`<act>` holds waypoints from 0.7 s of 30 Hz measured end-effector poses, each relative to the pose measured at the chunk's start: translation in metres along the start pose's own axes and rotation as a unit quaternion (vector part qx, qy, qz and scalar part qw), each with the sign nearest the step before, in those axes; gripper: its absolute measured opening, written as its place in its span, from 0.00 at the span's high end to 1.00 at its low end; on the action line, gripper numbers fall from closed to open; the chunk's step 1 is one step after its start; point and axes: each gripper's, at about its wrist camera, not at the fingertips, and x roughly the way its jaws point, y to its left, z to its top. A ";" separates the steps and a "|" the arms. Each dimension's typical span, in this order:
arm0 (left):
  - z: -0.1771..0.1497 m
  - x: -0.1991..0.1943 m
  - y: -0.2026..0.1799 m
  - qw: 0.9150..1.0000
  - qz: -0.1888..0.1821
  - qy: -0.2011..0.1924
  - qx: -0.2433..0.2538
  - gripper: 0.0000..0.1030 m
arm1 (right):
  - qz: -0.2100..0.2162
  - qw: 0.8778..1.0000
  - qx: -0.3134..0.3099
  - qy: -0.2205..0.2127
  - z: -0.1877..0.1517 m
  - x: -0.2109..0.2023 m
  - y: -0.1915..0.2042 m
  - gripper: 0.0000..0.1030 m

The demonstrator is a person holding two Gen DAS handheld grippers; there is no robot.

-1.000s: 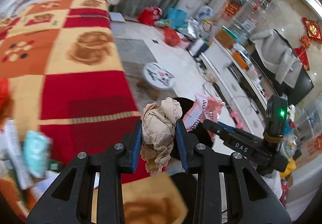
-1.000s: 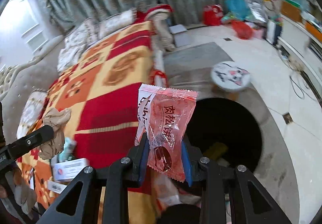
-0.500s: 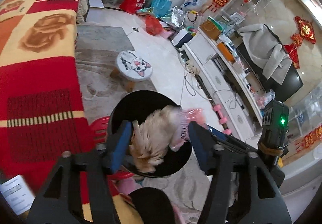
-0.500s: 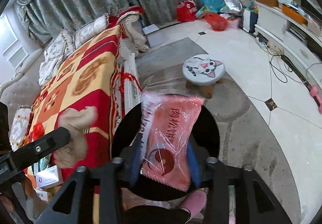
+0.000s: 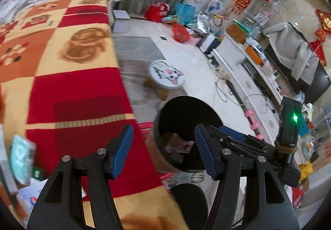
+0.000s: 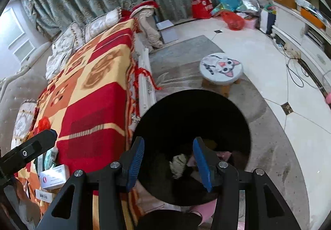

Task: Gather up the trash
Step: 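Carry paper and pink packet over the black bin and open both tools, then move both open tools back over the trash on the blanket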

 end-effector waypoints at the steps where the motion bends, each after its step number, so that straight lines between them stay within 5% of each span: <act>1: -0.002 -0.003 0.003 1.000 0.010 -0.001 0.000 0.41 | 0.002 1.000 -0.003 0.000 0.000 0.000 0.005 0.54; 21: -0.034 -0.095 0.099 0.989 0.137 -0.044 -0.032 0.41 | 0.084 0.990 -0.111 0.031 -0.024 0.020 0.150 0.40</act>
